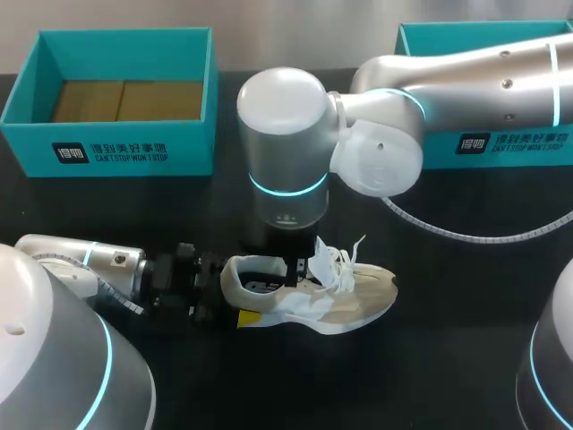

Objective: Take the shoe out of the shoebox, open the shoe tongue, remove and reinsert the insole, then place the shoe into the shoebox

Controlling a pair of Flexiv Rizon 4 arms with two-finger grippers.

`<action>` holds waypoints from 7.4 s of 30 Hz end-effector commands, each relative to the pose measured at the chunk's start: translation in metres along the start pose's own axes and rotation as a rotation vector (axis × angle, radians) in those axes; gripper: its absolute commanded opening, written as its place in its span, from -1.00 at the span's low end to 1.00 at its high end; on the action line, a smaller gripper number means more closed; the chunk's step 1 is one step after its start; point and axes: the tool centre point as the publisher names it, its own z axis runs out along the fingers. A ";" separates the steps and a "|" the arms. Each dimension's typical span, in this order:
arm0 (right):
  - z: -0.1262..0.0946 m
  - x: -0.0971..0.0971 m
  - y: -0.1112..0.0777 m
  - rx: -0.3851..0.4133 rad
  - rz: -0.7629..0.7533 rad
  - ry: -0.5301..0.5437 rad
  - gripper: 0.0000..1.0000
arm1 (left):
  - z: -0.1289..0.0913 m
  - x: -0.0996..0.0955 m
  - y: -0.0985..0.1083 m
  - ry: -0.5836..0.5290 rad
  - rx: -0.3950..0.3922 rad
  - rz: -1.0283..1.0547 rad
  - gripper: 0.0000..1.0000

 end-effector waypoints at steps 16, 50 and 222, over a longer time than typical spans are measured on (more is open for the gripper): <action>0.029 0.002 0.007 0.001 -0.017 0.144 -0.22 | 0.003 -0.001 0.004 -0.002 0.000 0.000 -1.00; 0.032 0.054 -0.021 -0.121 -0.046 0.321 -1.00 | 0.003 -0.001 0.004 -0.002 0.000 0.000 -1.00; -0.105 0.000 0.041 -0.366 -0.208 0.324 1.00 | 0.003 -0.001 0.004 -0.002 0.000 0.000 -1.00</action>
